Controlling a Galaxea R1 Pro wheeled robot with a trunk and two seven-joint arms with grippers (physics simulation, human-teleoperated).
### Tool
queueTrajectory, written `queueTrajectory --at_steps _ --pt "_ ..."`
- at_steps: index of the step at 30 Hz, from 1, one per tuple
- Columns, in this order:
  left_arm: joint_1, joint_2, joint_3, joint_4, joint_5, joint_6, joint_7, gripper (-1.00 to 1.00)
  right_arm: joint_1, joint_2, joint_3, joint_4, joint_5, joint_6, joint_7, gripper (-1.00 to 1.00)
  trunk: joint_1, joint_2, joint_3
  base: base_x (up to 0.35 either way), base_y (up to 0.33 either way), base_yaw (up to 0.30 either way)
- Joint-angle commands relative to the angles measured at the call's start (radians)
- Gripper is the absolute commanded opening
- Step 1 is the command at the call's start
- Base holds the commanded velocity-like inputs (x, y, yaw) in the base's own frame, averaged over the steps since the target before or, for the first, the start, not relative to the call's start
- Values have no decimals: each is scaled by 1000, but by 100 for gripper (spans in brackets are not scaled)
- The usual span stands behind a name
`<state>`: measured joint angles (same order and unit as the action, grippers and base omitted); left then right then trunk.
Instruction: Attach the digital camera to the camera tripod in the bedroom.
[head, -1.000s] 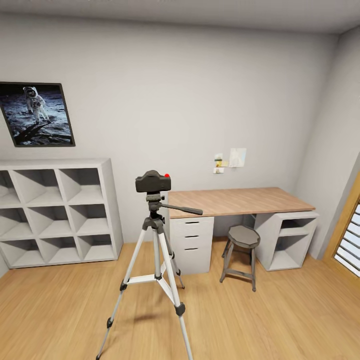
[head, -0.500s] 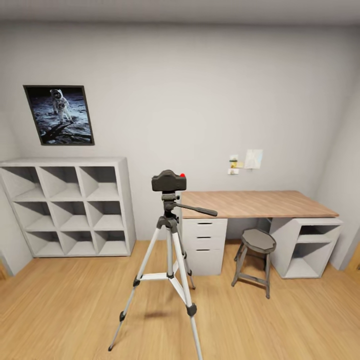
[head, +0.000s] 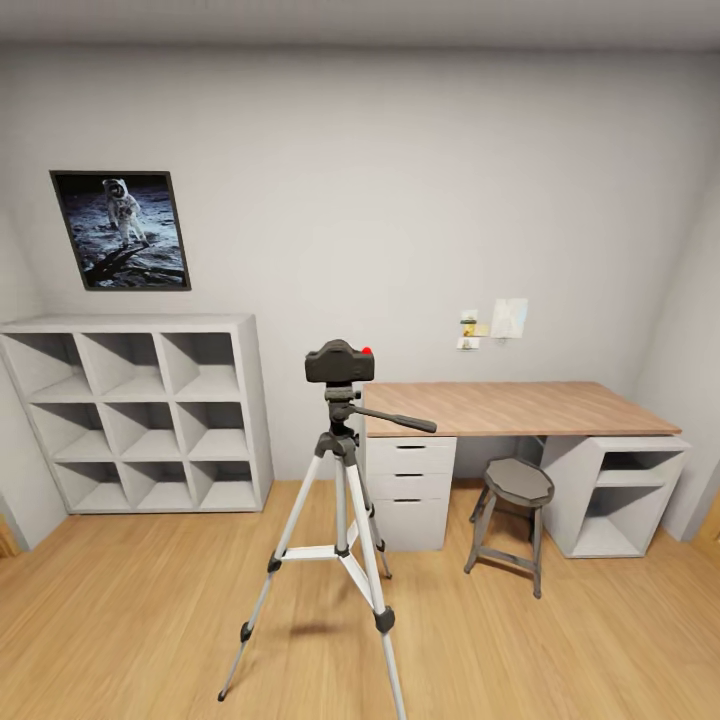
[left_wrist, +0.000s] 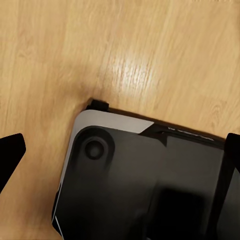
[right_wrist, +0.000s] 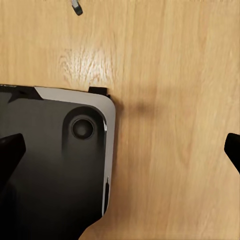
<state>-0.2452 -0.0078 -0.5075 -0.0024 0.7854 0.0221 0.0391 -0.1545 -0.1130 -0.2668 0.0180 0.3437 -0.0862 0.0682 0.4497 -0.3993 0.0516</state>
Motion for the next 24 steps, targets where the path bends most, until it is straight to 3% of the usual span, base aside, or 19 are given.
queueTrajectory --at_steps 1,24 --pt "0 0 -9 -1 7 2 4 100 -1 -1 -9 2 7 -5 3 100 0 -1 0 0 0 2" --pt "0 3 -14 -10 -8 2 4 100 -1 -3 -9 2 9 -9 12 100 0 -1 0 0 0 0"
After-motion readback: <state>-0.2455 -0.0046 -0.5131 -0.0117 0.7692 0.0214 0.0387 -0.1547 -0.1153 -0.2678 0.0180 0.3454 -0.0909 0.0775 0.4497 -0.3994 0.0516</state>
